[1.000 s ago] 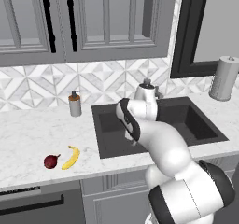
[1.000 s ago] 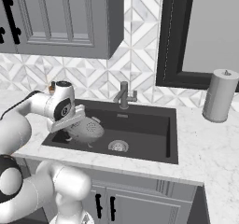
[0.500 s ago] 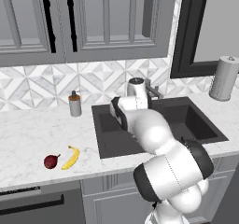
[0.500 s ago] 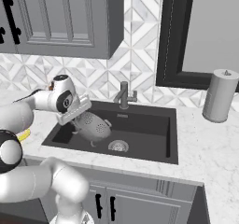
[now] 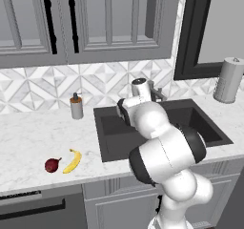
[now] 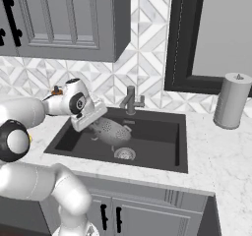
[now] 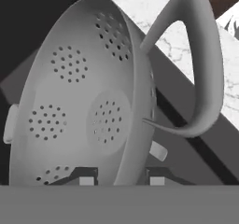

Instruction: Put the colander in the sink, put the pear, banana in the colander, and turn on the sink faucet and pour water over the colander.

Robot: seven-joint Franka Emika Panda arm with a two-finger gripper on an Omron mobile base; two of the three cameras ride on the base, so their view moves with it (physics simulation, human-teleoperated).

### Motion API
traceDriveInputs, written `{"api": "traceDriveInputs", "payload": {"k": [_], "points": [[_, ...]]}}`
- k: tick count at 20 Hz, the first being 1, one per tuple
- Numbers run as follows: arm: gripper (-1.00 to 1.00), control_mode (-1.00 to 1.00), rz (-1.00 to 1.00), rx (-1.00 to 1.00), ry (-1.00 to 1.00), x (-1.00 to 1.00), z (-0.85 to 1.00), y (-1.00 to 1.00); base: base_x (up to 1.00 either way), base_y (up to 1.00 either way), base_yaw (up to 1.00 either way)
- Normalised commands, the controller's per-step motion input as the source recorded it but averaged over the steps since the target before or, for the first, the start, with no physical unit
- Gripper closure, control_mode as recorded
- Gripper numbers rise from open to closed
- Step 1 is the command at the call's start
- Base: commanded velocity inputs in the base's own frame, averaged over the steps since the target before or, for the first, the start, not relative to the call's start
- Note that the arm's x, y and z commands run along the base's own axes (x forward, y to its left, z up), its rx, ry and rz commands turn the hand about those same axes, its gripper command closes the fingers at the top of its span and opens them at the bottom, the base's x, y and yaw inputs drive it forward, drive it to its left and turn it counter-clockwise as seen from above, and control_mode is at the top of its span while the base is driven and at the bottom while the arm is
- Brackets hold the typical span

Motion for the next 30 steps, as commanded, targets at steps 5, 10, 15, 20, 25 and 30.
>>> {"api": "traceDriveInputs", "payload": {"k": [5, 10, 15, 20, 25, 30], "points": [[1.0, -1.0, -0.72, -0.03, -0.04, 0.25, -0.02, 0.65, 0.0, 0.0, 0.0], [1.0, -1.0, -0.62, -0.08, -0.26, 0.64, -0.11, 0.5, 0.0, 0.0, 0.0], [1.0, -1.0, -0.59, -0.16, -0.26, 0.97, -0.16, 0.6, 0.0, 0.0, 0.0], [1.0, -1.0, -0.55, -0.05, -0.03, 0.75, -0.09, 0.69, 0.0, 0.0, 0.0], [1.0, -1.0, -0.62, -0.04, 0.03, 0.78, 0.0, 0.94, 0.0, 0.0, 0.0], [1.0, -1.0, -0.65, -0.01, 0.03, 0.63, -0.29, 0.9, 0.0, 0.0, 0.0]]}}
